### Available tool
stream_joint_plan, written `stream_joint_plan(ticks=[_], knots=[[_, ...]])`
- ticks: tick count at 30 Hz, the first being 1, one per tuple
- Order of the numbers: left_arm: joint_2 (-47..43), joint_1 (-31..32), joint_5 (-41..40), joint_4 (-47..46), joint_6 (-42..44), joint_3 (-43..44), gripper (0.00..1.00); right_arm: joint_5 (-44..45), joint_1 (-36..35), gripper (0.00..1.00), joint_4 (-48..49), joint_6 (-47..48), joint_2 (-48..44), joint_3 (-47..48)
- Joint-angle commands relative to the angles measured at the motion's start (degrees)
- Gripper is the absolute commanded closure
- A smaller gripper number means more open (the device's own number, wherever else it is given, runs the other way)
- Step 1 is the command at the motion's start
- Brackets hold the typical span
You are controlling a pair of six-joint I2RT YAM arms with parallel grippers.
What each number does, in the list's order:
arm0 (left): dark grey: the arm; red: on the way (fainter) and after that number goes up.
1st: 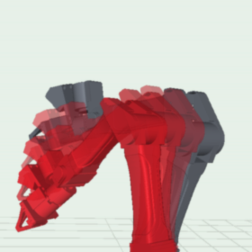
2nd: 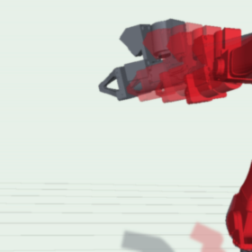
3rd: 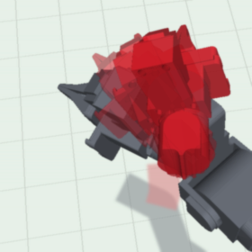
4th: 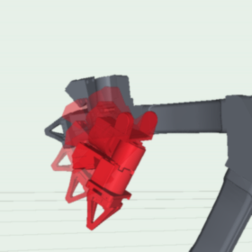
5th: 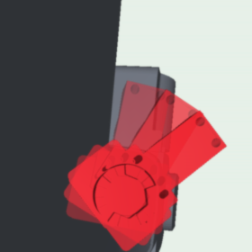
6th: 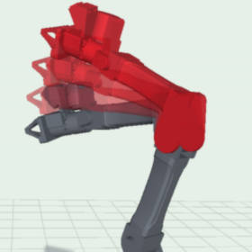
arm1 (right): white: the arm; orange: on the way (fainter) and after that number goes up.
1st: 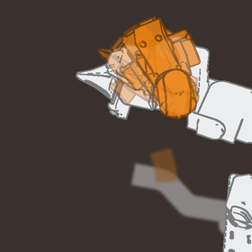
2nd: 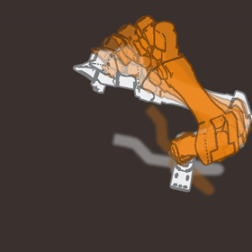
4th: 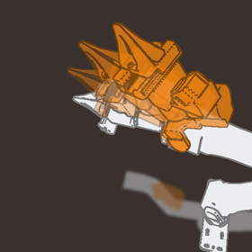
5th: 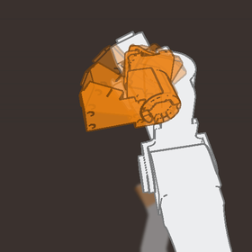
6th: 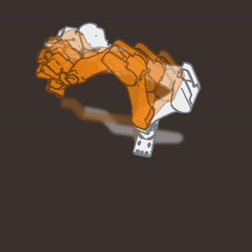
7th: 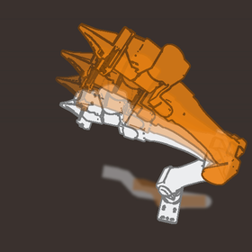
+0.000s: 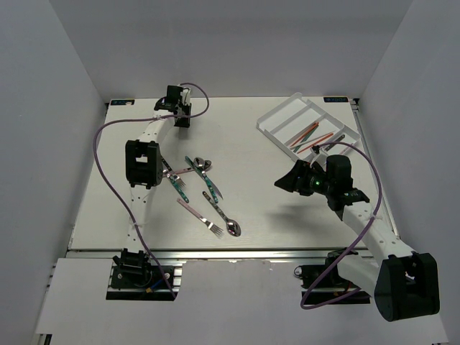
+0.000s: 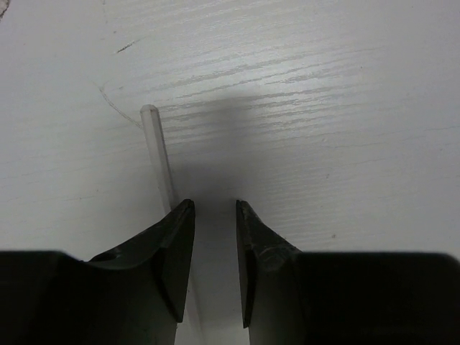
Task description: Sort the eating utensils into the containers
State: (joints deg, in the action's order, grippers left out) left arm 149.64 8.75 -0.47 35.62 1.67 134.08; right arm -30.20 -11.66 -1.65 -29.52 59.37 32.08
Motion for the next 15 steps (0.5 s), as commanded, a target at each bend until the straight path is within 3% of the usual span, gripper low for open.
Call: stream_joint_plan(ticks=[1, 7, 15], knots=[[-1.1, 0.0, -1.3, 1.6, 0.3, 0.7, 0.60, -0.5, -0.2, 0.31, 0.0, 1.1, -0.6, 0.4], [-5.7, 0.8, 0.4, 0.9, 0.8, -0.2, 0.58, -0.5, -0.2, 0.31, 0.1, 1.0, -0.3, 0.7], [-7.0, 0.6, -7.9, -0.2, -1.1, 0.6, 0.55, -0.7, -0.2, 0.31, 0.5, 0.9, 0.3, 0.8]])
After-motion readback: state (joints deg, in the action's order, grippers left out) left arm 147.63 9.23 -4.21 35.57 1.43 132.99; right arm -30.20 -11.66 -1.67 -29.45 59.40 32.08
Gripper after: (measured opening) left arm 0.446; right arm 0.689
